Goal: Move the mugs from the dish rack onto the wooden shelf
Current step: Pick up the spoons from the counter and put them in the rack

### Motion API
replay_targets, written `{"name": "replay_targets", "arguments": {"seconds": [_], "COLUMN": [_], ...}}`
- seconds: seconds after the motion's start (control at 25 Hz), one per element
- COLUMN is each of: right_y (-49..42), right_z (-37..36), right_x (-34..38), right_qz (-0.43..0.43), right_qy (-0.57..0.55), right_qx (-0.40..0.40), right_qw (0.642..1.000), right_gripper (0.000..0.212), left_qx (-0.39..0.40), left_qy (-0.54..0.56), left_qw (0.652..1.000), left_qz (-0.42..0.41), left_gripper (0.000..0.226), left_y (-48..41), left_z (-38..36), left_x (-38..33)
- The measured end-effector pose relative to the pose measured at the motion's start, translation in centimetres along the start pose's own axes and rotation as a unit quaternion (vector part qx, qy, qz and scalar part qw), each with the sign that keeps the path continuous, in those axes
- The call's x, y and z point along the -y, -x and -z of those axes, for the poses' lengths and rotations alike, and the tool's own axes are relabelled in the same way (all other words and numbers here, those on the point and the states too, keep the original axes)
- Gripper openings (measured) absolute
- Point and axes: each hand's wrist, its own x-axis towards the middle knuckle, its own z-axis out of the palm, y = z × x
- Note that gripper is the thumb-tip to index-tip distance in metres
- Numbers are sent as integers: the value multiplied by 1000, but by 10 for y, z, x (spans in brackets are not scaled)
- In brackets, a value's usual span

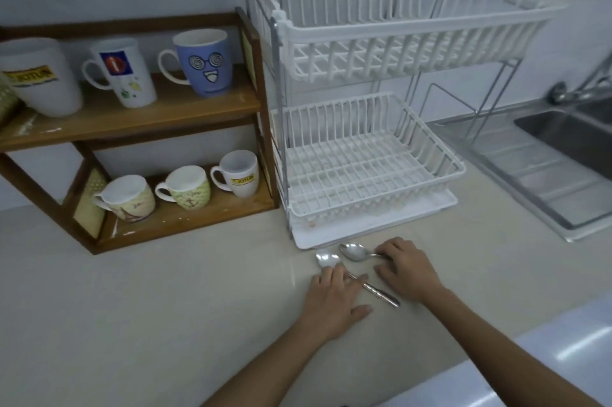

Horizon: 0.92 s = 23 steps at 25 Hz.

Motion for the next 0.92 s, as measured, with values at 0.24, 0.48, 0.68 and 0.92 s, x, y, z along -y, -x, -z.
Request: {"name": "replay_targets", "arguments": {"seconds": [0.24, 0.48, 0.68, 0.92], "right_y": [-24, -56, -94, -158], "right_z": [13, 56, 124, 146], "right_x": [-13, -10, -4, 26], "right_qz": [68, 173, 190, 116], "right_qy": [4, -22, -212, -404], "right_qx": [142, 352, 346, 170], "right_qw": [988, 920, 894, 891], "right_gripper": [7, 7, 9, 6], "left_qx": [-108, -12, 119, -21], "left_qy": [39, 205, 454, 566], "left_qw": [980, 931, 860, 802], "left_qz": [164, 302, 200, 190], "left_gripper": [22, 28, 7, 8], "left_y": [3, 6, 19, -30], "left_z": [-2, 19, 83, 158], "left_x": [-19, -19, -8, -3]}}
